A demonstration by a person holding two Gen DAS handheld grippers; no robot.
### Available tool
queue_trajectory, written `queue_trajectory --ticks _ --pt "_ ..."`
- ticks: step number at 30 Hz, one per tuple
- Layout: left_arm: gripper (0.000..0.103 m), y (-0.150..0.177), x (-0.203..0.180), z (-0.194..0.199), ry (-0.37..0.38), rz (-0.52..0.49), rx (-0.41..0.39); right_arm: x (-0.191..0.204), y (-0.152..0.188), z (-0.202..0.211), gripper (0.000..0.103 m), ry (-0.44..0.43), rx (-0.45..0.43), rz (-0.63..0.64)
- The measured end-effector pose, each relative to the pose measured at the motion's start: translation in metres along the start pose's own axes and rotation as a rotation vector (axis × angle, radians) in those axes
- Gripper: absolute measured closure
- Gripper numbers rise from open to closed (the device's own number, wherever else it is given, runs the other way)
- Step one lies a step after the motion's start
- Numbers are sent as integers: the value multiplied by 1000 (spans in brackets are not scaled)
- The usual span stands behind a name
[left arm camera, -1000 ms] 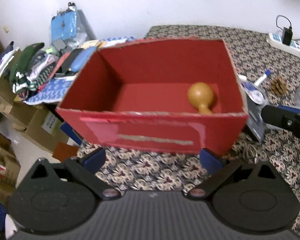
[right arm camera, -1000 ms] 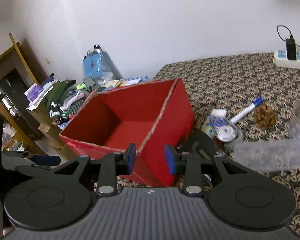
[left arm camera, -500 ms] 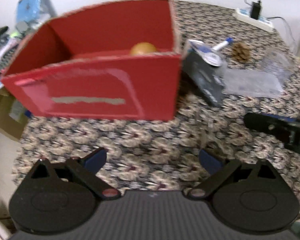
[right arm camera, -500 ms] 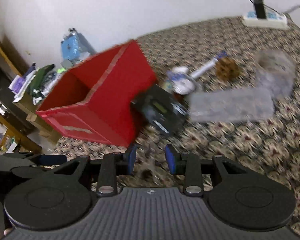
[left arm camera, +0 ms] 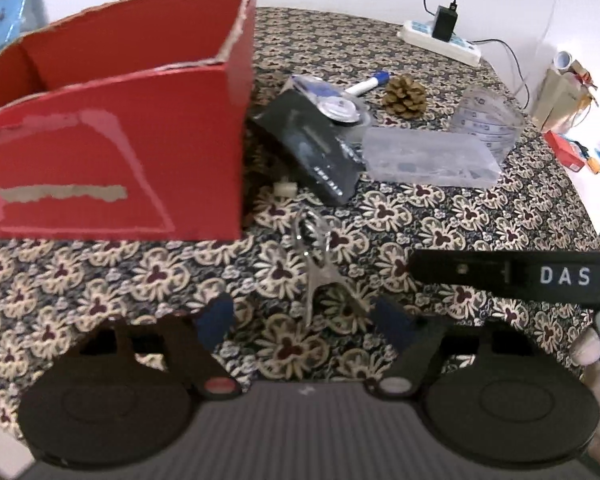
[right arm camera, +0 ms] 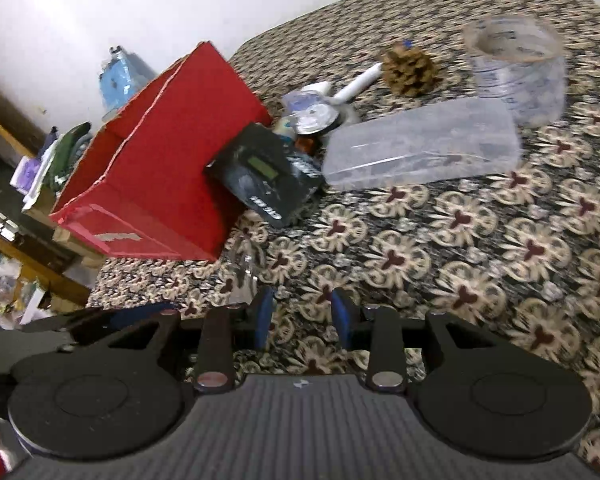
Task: Organize rigid objects
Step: 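Move the right tool back to the metal scissors on the table, then grasp the metal scissors by the handle loops with the right gripper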
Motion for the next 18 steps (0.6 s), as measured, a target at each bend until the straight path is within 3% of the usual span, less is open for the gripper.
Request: queue_trajectory --ticks 2,6,9,11,13,18 --pt "42 0 0 -6 17 10 8 4 -3 -6 85 -34 15 8" --pt "44 1 6 -12 46 36 17 14 -9 -17 85 -80 28 38" --pt "63 -1 8 -14 66 47 21 20 -14 -23 85 -107 25 36" --pt "69 -4 9 -16 67 53 19 21 -19 -29 85 -100 23 38" --pt "86 -8 10 -18 85 63 32 23 -23 -35 85 -102 16 38" --pt "88 -10 8 -21 82 58 36 28 -28 -49 85 -111 32 35"
Point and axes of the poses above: each gripper's, at about its wrist camera, not at the fingertips, and z roughly against the way its jaws point, x to its left, y to its underside, the point moved 10 cm from there along -z, roughly the way its jaws point, and after that the axes turned 11 degrees about z, right-handed, at the moved point
